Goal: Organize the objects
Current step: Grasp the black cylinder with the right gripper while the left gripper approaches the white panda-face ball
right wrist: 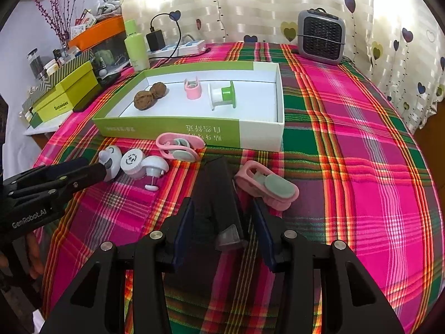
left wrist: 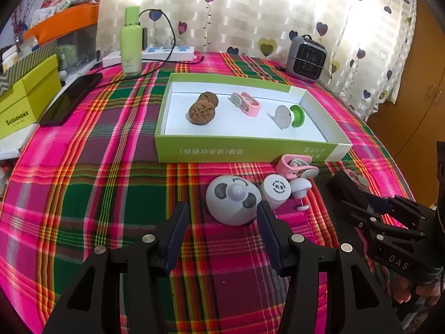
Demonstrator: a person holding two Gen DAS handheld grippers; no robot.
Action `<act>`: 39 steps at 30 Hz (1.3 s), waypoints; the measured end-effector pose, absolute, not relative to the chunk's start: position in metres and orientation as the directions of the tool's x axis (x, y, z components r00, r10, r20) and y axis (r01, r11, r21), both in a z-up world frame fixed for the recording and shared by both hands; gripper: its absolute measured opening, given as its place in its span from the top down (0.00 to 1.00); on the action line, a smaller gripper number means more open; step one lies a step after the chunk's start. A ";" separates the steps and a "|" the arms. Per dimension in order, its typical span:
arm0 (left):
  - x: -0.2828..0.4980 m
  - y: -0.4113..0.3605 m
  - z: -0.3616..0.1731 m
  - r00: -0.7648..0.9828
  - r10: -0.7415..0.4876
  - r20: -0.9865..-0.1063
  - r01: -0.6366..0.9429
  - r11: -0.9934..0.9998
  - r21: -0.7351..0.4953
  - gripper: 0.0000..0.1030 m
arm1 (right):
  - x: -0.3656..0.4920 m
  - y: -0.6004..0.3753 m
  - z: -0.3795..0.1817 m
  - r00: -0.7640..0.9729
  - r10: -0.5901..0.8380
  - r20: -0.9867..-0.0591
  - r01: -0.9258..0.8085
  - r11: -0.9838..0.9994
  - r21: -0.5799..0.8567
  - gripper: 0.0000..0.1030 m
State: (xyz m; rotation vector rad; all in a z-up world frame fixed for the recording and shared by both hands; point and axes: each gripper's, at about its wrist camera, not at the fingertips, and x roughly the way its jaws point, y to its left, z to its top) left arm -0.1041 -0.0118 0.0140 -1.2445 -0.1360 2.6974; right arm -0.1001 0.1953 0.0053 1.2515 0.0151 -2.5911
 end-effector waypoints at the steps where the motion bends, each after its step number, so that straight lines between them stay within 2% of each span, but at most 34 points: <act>1: -0.105 -0.011 0.014 -0.636 0.189 -0.748 -0.115 -0.982 -0.151 0.52 | -0.101 0.195 0.005 -0.594 -0.231 -0.771 0.241 -0.965 0.104 0.57; 3: -0.108 -0.011 0.013 -0.633 0.188 -0.751 -0.114 -0.982 -0.150 0.52 | -0.101 0.195 0.005 -0.592 -0.238 -0.770 0.245 -0.963 0.110 0.57; 8: -0.113 -0.010 0.010 -0.622 0.190 -0.760 -0.114 -0.982 -0.153 0.51 | -0.103 0.197 0.005 -0.591 -0.249 -0.767 0.241 -0.962 0.127 0.68; 11: -0.116 -0.009 0.009 -0.618 0.188 -0.763 -0.114 -0.982 -0.150 0.51 | -0.104 0.197 0.005 -0.589 -0.256 -0.767 0.245 -0.961 0.133 0.71; 27: -0.126 -0.013 0.008 -0.614 0.220 -0.758 -0.093 -0.974 -0.208 0.52 | -0.105 0.195 0.005 -0.588 -0.255 -0.768 0.247 -0.960 0.131 0.73; 29: -0.127 -0.013 0.008 -0.614 0.221 -0.757 -0.093 -0.973 -0.210 0.53 | -0.105 0.195 0.005 -0.588 -0.254 -0.768 0.247 -0.961 0.128 0.73; 33: -0.128 -0.015 0.009 -0.616 0.228 -0.754 -0.090 -0.971 -0.220 0.64 | -0.105 0.195 0.005 -0.589 -0.245 -0.770 0.248 -0.962 0.117 0.73; 39: -0.127 -0.014 0.009 -0.613 0.231 -0.755 -0.092 -0.971 -0.222 0.65 | -0.104 0.194 0.005 -0.590 -0.244 -0.770 0.247 -0.962 0.116 0.73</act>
